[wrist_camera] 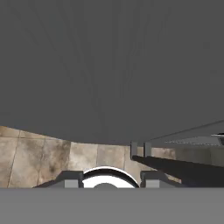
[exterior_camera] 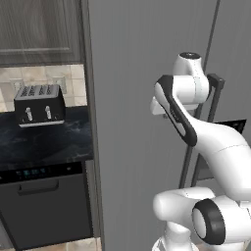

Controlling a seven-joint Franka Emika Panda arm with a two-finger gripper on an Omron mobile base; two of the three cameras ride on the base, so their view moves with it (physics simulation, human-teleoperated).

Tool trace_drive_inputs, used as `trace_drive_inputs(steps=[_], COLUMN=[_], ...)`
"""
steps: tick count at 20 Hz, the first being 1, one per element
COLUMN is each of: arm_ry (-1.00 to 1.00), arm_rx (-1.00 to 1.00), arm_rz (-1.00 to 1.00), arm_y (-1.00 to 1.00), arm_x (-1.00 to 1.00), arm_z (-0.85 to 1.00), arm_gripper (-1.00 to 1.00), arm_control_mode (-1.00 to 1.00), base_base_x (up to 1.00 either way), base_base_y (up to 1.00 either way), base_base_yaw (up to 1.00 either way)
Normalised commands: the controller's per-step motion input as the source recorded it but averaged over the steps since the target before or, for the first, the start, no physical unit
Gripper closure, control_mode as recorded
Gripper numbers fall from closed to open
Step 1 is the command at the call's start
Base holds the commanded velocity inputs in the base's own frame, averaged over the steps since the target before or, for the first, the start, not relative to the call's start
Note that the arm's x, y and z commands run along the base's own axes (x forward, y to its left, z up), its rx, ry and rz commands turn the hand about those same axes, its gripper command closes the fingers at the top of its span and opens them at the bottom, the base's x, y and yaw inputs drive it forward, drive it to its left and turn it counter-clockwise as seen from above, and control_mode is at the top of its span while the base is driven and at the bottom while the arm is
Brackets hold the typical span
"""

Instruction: Take the cupcake and cake from the fridge and place them on the empty tray on the dining counter.

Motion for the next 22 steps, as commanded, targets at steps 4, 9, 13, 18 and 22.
trace_drive_inputs(steps=[4,9,13,18,22], arm_ry=[-0.05,-0.13,-0.13,-0.09,-0.03], arm_rx=[0.0,0.0,0.0,0.0,0.0], arm_rz=[0.0,0.0,-0.03,-0.07,-0.08], arm_y=[0.0,-0.01,-0.14,-0.12,-0.08], arm_x=[-0.23,-0.74,-0.75,-0.7,-0.56], arm_z=[0.0,-0.03,-0.07,-0.15,-0.14], arm_gripper=[-1.0,-1.0,-1.0,-1.0,-1.0], arm_control_mode=[-1.0,-1.0,-1.0,-1.0,-1.0], base_base_x=[0.0,0.0,0.0,0.0,0.0], base_base_y=[0.0,0.0,0.0,0.0,0.0], base_base_yaw=[0.0,0.0,0.0,0.0,0.0])
